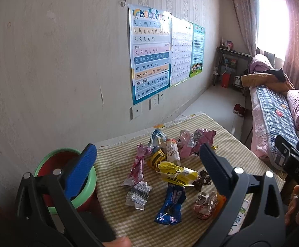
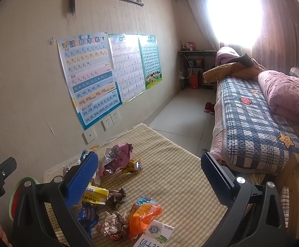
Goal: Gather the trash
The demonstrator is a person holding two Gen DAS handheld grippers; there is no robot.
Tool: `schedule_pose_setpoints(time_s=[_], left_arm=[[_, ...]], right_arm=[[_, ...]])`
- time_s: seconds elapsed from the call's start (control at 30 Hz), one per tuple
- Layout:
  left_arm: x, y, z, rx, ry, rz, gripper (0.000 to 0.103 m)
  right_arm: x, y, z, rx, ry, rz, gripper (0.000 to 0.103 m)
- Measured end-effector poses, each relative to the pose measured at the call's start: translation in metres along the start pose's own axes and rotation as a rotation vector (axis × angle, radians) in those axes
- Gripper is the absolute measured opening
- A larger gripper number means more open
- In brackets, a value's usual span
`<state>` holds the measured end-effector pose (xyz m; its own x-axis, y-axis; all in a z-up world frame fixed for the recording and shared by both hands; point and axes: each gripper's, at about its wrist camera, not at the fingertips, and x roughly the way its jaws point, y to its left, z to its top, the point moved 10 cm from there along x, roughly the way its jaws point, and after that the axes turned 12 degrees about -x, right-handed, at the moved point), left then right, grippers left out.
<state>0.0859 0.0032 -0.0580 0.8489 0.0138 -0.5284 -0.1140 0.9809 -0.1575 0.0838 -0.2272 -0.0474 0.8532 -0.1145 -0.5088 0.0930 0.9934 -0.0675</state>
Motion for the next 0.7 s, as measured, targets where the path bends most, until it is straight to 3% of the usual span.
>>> schedule_pose_setpoints(time_s=[0.7], left_arm=[[0.0088, 0.0039, -0.0090, -0.002, 0.035, 0.002, 0.098]], right_arm=[[0.0073, -0.0009, -0.0087, -0.007, 0.030, -0.009, 0.096]])
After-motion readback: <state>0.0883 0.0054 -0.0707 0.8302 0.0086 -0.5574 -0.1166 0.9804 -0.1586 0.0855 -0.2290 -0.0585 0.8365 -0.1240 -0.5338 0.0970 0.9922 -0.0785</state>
